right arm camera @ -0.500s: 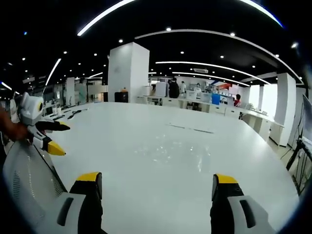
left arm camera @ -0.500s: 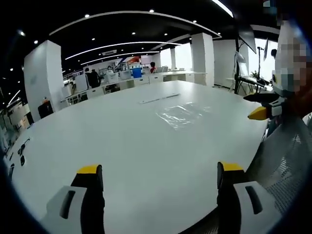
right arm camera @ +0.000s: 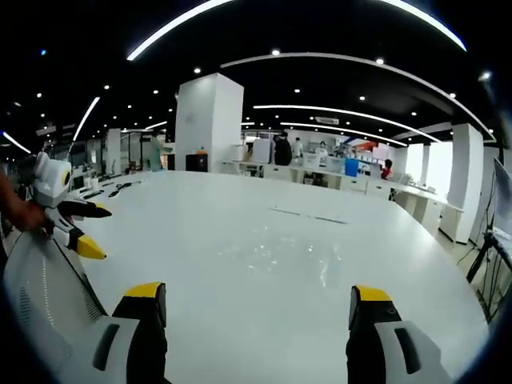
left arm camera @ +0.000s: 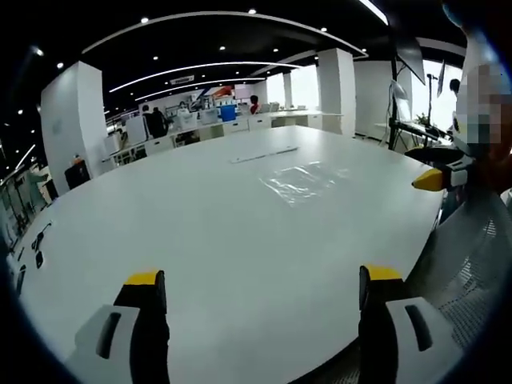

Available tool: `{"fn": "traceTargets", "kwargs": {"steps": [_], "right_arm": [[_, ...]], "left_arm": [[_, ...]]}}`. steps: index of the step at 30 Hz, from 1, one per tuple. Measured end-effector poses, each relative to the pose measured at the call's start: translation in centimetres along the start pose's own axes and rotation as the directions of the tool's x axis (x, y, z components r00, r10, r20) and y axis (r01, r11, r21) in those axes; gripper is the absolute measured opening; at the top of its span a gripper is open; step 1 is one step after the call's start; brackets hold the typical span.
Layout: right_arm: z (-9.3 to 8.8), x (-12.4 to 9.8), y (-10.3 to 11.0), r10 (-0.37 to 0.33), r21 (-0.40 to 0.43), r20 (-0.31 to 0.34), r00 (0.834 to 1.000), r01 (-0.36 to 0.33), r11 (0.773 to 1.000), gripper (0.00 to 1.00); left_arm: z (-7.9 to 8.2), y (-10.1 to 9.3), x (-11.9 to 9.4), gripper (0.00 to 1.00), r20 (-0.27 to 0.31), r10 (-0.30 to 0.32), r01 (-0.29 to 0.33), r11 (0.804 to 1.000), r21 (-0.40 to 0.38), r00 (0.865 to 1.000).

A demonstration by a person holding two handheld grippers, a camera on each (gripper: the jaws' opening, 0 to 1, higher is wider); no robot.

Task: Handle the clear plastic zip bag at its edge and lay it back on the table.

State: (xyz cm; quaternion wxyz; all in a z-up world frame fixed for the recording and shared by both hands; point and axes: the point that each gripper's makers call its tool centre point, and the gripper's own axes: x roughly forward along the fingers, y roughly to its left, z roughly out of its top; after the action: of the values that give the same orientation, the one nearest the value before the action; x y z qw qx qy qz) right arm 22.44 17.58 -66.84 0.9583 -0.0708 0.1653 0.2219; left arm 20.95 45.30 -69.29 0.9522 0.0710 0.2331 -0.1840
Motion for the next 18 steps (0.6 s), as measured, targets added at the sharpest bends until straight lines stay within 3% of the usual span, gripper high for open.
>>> {"fn": "traceTargets", "kwargs": {"steps": [5,14,18], "right_arm": [[0.2,-0.2,-0.1,-0.011,-0.011,0.009,1.0,0.012,1.0,0.95],[-0.2,0.1,-0.7,-0.039,-0.026,0.006,0.999,0.039,0.999,0.94],[-0.4,0.3,-0.7,-0.036,-0.039,-0.006,0.999,0.036,0.999,0.94]], "left_arm": [[-0.7,-0.6,0.1,0.97,-0.034,-0.032,0.032,0.999,0.02,0.999],[-0.5,-0.4,0.2,0.96,-0.013,-0.029,0.029,0.999,0.021,0.999],[-1.1,-0.6,0.4,0.97,-0.041,-0.046,0.047,0.998,0.03,0.998]]}}
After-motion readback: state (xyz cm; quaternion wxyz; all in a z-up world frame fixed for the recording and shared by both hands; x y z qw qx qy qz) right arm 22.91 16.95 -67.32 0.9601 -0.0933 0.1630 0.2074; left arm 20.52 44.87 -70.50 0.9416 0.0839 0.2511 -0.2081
